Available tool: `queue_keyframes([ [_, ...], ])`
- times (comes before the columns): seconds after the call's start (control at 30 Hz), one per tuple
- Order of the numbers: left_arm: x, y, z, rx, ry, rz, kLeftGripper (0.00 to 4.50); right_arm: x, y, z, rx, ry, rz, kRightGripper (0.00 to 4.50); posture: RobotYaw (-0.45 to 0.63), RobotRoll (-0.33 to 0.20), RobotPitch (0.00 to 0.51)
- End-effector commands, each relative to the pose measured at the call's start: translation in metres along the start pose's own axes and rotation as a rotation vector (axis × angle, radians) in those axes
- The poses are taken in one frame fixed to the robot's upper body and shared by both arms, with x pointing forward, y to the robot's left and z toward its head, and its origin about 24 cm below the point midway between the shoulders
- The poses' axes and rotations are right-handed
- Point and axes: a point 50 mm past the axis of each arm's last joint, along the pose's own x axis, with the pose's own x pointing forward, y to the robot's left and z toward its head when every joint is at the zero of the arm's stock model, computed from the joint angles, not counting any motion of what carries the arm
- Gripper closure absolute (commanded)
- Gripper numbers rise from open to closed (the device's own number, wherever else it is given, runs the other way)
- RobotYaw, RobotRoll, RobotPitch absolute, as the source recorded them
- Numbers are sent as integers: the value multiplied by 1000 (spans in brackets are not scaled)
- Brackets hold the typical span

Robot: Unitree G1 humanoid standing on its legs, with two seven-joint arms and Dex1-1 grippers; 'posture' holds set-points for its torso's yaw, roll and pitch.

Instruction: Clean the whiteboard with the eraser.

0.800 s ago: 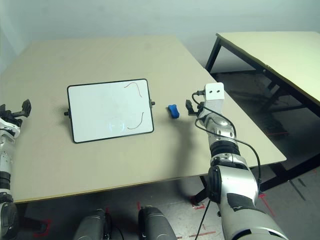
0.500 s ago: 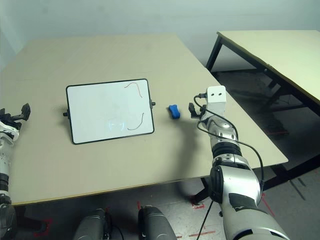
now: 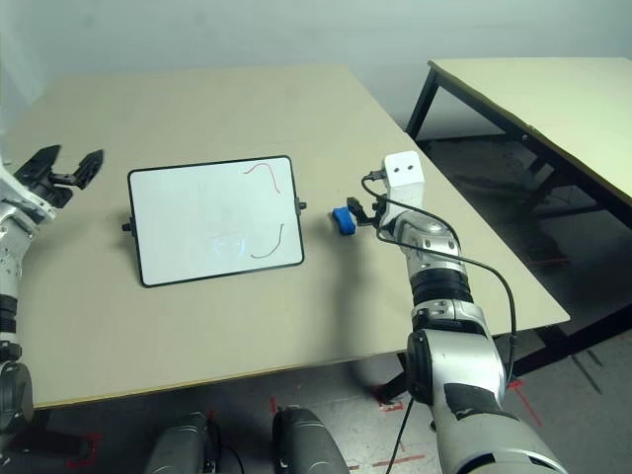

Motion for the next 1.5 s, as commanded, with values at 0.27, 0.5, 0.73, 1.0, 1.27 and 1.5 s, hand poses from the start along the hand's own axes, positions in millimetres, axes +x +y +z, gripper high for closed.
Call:
queue_keyframes([
  [0.27,19,-67,11,41,58,-327,0,7,15,-13,-39,110,51,15,-28,0,54],
  [0.5,18,-73,8,26,64,-339,0,13,13,-21,-26,157,15,566,-7,0,54],
  [0.73,12,-74,0,11,97,-349,0,16,12,-14,0,130,-15,2857,4,0,52],
  [1.0,10,-81,-7,1,120,-370,0,11,11,38,-49,-48,-29,3892,-5,0,52],
  [1.27,11,-85,-10,5,148,-396,0,-10,55,88,-253,-100,239,3892,-26,0,51],
  [1.5,14,-89,-10,4,159,-419,0,-23,88,79,-393,7,384,3895,-31,0,52],
])
